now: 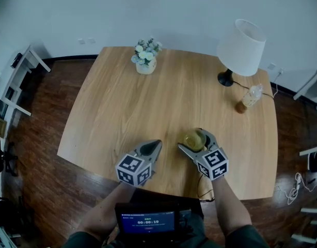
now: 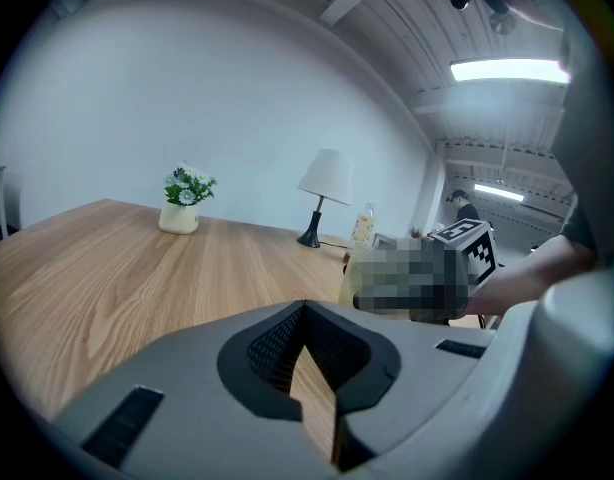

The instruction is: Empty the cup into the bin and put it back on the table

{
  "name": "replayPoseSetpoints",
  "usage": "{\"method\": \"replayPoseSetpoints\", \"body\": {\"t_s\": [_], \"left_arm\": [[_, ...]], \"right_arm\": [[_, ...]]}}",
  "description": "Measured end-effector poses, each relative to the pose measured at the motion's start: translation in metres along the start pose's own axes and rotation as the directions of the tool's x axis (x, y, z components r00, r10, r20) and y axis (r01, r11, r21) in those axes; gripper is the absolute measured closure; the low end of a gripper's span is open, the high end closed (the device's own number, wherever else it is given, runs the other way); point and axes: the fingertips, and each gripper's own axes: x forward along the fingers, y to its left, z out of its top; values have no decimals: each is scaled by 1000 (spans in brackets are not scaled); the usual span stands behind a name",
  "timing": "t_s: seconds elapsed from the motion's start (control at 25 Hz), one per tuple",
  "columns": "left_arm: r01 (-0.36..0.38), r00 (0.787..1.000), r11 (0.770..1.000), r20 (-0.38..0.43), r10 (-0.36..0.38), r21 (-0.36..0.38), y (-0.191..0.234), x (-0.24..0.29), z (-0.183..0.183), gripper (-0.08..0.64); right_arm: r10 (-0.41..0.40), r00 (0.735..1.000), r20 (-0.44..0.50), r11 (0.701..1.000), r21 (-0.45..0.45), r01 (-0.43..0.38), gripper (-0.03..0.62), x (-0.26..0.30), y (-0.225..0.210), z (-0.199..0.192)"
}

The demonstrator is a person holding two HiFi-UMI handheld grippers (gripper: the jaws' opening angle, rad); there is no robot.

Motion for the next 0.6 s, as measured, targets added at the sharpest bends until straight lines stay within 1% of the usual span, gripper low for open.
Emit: {"method": "replayPoseSetpoints", "body": {"t_s": [0.08,0.24,0.36,0.48,0.6], "left_arm": [[1,1000,1000,-4,-1,-8,-4,-7,5,558],[11,1000,1000,23,-11,10,-13,-24,37,558],[23,998,999,54,-24,24,-18,-35,65,558],[23,995,999,96,-26,31,-21,-45,90,558],[18,991,999,133,-22,33,-22,-56,106,558]], "right_arm": [[4,1000,7,1000,8,-4,197,-10,5,12],[2,1000,12,1000,12,-2,198,-28,16,45],[5,1000,12,1000,-18,-5,198,-38,25,72],[32,999,10,998,-58,-31,198,-45,36,99],[59,998,-4,994,-91,-59,198,-49,46,119]]}}
